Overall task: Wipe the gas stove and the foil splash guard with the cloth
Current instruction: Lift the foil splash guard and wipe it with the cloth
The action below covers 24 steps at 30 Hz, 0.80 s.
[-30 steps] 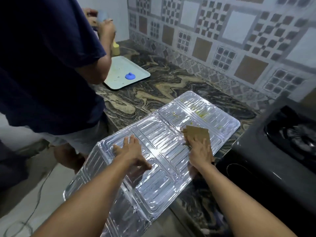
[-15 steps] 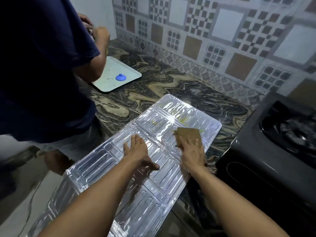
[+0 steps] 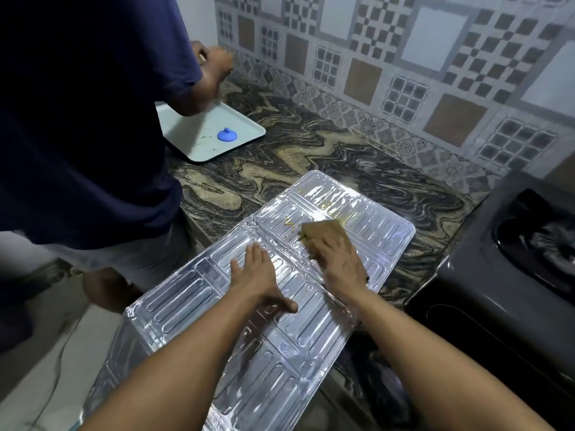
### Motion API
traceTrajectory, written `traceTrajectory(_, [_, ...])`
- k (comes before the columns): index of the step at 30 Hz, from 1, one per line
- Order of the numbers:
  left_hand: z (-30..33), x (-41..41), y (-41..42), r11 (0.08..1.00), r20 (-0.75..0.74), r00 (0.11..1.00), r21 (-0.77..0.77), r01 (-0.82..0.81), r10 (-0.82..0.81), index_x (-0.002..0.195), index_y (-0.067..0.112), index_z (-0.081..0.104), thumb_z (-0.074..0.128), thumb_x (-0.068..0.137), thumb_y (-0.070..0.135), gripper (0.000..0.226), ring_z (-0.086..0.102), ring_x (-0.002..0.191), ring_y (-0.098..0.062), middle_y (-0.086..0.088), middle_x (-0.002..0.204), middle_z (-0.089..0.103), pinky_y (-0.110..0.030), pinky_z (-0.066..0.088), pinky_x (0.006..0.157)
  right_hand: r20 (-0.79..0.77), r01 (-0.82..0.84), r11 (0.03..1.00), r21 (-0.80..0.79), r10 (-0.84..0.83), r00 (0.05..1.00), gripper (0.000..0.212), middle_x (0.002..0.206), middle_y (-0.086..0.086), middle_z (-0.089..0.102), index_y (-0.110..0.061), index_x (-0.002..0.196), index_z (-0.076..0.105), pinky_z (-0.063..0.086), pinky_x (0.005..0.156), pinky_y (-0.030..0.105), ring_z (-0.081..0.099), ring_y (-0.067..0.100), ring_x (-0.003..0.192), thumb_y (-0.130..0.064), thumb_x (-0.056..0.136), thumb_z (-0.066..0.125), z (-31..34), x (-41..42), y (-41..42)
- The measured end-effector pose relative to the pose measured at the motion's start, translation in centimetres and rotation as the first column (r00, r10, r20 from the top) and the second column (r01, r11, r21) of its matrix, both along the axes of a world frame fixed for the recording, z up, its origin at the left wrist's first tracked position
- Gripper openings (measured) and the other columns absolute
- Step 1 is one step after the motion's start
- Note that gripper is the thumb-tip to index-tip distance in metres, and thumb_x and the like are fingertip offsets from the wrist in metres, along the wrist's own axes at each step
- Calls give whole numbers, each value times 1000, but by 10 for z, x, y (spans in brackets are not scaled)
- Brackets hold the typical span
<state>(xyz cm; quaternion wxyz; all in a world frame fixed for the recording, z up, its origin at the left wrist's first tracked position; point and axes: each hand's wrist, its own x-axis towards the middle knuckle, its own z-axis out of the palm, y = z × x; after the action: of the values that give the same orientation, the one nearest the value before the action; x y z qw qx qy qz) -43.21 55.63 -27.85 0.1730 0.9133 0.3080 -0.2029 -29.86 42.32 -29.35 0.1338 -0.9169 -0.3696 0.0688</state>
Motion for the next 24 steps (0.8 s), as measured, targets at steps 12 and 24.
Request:
traceTrajectory(12, [0,1,1,999,-21,1000,31,12,-12,151,3,-15,71,51,79,152,-19,147,-31,-17,158,-23,-56,-4,118,-212,365,915,170,-327,921,39,151,14,37,-28,118,57,11,119,55,22,37,142,-7,96,32,-3,24,37])
traceTrajectory(24, [0,-1,0,999,-16,1000,41,19,-18,151,4,-15,68,52,81,150,-22,146,-30,-16,157,-24,-55,-5,117,-71,93,979,180,-81,994,34,134,-2,55,-29,125,61,25,112,44,42,26,126,-18,101,40,6,66,60])
